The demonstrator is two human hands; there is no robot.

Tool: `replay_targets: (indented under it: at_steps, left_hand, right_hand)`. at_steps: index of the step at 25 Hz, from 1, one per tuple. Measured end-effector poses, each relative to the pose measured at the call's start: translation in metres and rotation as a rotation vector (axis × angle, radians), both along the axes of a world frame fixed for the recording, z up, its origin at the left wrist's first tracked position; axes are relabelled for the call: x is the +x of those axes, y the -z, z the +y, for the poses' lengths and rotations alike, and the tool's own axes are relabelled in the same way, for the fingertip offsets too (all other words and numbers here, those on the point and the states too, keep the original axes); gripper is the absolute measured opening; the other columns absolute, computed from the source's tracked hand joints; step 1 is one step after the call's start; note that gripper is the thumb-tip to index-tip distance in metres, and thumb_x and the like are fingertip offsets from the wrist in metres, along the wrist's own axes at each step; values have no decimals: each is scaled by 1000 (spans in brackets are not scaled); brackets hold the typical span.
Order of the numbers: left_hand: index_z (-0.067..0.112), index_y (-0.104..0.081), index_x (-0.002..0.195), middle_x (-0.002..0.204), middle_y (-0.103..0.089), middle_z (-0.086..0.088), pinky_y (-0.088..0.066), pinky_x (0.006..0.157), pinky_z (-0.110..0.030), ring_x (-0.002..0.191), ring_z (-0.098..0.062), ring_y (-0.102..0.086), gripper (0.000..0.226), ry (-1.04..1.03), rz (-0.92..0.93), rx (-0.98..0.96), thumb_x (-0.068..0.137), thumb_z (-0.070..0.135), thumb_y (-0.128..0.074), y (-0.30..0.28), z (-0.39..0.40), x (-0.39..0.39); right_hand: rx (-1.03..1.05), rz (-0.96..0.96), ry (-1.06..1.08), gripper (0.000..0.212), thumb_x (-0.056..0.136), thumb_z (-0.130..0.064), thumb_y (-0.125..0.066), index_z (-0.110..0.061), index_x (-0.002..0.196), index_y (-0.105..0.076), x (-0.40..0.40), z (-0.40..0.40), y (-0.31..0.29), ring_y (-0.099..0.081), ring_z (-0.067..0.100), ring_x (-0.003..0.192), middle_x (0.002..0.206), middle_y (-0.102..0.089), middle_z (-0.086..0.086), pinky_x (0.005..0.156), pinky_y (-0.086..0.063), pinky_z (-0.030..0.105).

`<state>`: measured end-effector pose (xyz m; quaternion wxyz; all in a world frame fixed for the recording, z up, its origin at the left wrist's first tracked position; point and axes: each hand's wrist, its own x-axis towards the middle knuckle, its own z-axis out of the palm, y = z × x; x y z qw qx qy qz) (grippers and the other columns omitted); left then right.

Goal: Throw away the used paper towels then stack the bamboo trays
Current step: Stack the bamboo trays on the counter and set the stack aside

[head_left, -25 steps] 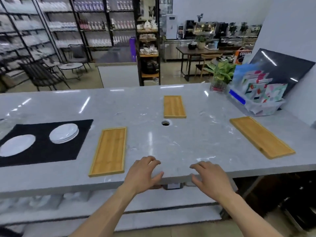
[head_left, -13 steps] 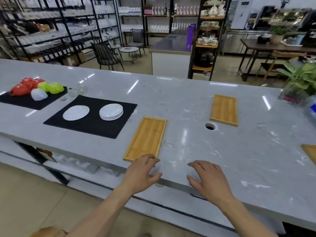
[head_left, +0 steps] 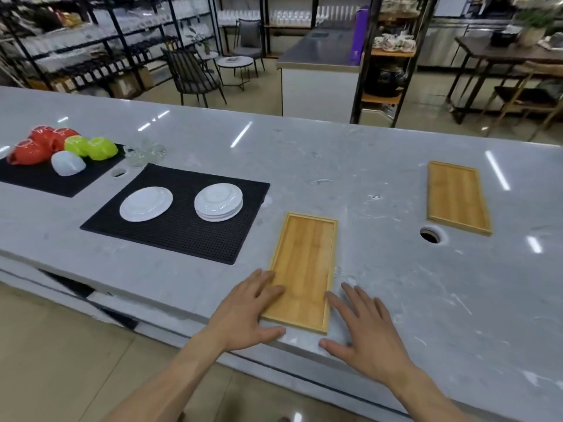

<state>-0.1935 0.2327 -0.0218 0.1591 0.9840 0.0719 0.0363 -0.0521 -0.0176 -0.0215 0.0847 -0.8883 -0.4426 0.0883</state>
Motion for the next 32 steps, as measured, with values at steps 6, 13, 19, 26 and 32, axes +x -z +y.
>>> replay_targets:
  at_steps: [6,13,19,26,32]
  left_hand:
    - [38,-30,147,162,-7,10,-5,120,-37,148,-10,-6,84,117,24,53,76,78,-48,11,24,13]
    - [32,-40,142,159,-25,4,-11,118,-45,149,-23,-7,79,203,-12,63,76,73,-53,14,26,28]
    - [32,-43,140,156,-32,3,-15,117,-45,148,-26,-13,76,273,-54,52,76,71,-55,18,2,56]
    - [35,-34,144,160,-23,7,-11,120,-47,149,-23,-1,79,350,4,87,78,77,-43,20,-56,105]
    - [35,-37,141,157,-30,6,-25,116,-50,149,-25,-9,77,392,-22,50,77,76,-47,24,-123,140]
  right_hand:
    - [-14,-24,53,85,75,-87,-23,-44,147,-13,-4,19,14,1,22,149,162,-9,-4,117,2,56]
    - [-3,-29,93,81,78,-86,-23,-44,146,-18,-4,19,18,4,15,148,161,-11,-12,116,7,56]
    - [-8,-42,194,83,76,-86,-26,-38,144,-27,6,-3,16,-2,14,148,160,-17,-7,116,5,56]
    - [-42,-33,276,83,76,-87,-28,-39,144,-25,33,-70,14,-2,12,148,160,-14,-9,117,5,55]
    - [-36,-15,293,83,75,-87,-30,-39,143,-29,62,-140,8,-3,13,148,159,-17,-9,117,5,55]
